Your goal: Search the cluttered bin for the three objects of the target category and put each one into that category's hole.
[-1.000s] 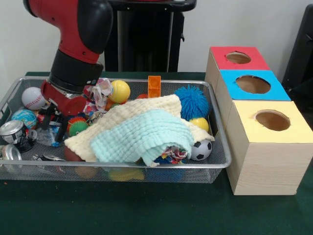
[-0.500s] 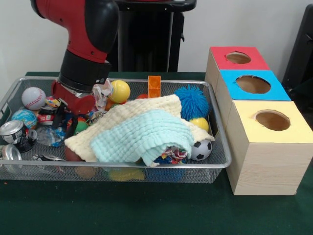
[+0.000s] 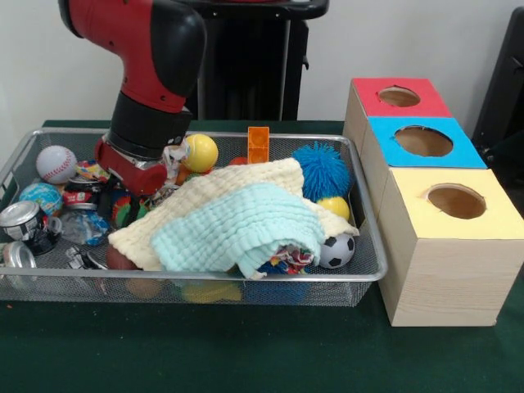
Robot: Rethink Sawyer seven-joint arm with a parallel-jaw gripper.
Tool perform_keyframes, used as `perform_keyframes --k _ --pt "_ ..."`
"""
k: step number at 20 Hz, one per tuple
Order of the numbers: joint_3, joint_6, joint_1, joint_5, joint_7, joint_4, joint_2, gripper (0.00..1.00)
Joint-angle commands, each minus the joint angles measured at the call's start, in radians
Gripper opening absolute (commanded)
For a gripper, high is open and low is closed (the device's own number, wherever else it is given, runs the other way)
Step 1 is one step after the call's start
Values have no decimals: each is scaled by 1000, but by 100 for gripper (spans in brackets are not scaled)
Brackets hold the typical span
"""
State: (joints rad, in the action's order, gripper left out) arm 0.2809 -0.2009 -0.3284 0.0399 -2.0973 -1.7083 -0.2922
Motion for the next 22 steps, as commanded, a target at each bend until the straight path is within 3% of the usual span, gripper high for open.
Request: perform_keyframes --k 1,9,18,22 --pt "-32 17 23 56 -161 -9 88 100" --pt "10 50 37 54 -142 -10 63 100" --pt "61 185 61 27 -100 -42 -82 100" --pt "69 185 63 24 -102 -22 -75 100"
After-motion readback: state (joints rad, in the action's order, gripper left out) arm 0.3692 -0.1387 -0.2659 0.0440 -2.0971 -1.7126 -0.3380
